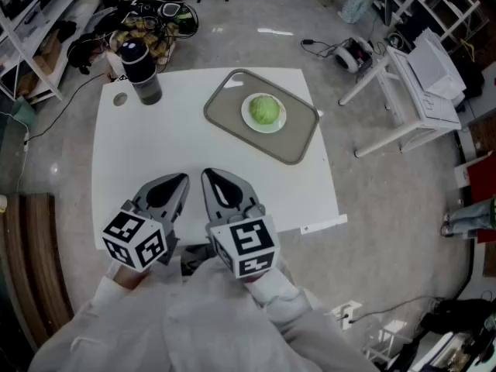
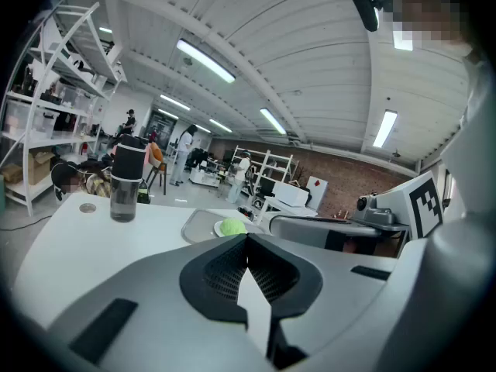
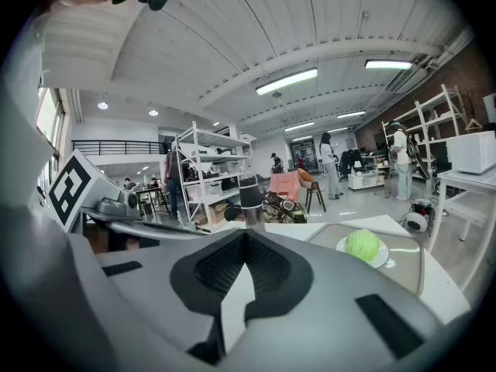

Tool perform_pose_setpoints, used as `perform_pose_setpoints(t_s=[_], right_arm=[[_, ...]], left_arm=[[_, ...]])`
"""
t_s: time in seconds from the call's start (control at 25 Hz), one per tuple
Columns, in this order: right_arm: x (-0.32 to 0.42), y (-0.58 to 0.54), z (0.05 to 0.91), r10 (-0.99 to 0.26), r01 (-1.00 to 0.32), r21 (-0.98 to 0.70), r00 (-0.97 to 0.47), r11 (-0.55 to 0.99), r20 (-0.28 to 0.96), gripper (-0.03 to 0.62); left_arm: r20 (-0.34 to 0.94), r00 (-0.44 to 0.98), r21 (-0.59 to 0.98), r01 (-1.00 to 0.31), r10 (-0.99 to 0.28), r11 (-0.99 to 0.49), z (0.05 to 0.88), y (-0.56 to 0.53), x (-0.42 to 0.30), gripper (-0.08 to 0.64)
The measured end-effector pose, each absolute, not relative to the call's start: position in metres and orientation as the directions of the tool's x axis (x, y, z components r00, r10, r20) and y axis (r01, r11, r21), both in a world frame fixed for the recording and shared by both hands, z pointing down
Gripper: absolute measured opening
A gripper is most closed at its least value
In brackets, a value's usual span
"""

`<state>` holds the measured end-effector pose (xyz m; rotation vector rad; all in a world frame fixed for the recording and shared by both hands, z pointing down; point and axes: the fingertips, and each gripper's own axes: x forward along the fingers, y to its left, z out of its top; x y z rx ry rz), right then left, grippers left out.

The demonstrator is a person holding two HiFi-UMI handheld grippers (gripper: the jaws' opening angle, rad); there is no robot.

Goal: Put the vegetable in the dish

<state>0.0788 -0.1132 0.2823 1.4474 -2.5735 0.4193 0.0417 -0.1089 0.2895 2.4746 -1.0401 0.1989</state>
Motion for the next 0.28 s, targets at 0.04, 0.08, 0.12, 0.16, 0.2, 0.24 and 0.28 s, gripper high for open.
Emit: perform_pose_setpoints(t_s=[0.04, 0.08, 0.12, 0.16, 0.2, 0.24, 0.28], right_arm=[[0.0814, -0.1135, 0.2828, -0.813, -0.858, -0.162, -0.513, 0.487, 0.275, 0.012], [0.0833, -0.1133, 0.2826, -0.815, -0.861, -0.16, -0.509, 0.483, 0.276, 0.012], [0.0849, -0.1127, 0.2821, -0.817, -0.862, -0.157, -0.506, 0.481, 0.275, 0.012], [0.0862, -0.112, 0.2819, -0.819, -0.864, -0.155, -0.504, 0.48, 0.275, 0.012], [0.0877, -0.1112, 0.282, -0.82, -0.865, -0.153, -0.502, 0.478, 0.275, 0.012], [0.0892, -0.1105, 0.282, -0.821, -0.866, -0.152, -0.5, 0.476, 0.276, 0.012], [0.0908, -0.11, 0.2819, -0.823, -0.867, -0.151, -0.498, 0.474, 0.275, 0.012]], left_arm=[[0.298, 0.705, 0.35, -0.708, -0.643, -0.614, 0.2898, -0.1085, 0.0418, 0.008], [0.299, 0.705, 0.353, -0.708, -0.643, -0.612, 0.2901, -0.1076, 0.0418, 0.008], [0.3, 0.705, 0.355, -0.708, -0.642, -0.611, 0.2906, -0.1065, 0.0418, 0.008], [0.301, 0.705, 0.356, -0.707, -0.642, -0.611, 0.291, -0.1055, 0.042, 0.008], [0.302, 0.706, 0.356, -0.707, -0.641, -0.611, 0.2914, -0.1046, 0.0423, 0.008], [0.302, 0.706, 0.357, -0.706, -0.64, -0.611, 0.2917, -0.1038, 0.0427, 0.008], [0.302, 0.707, 0.358, -0.706, -0.639, -0.611, 0.292, -0.1032, 0.0431, 0.008]])
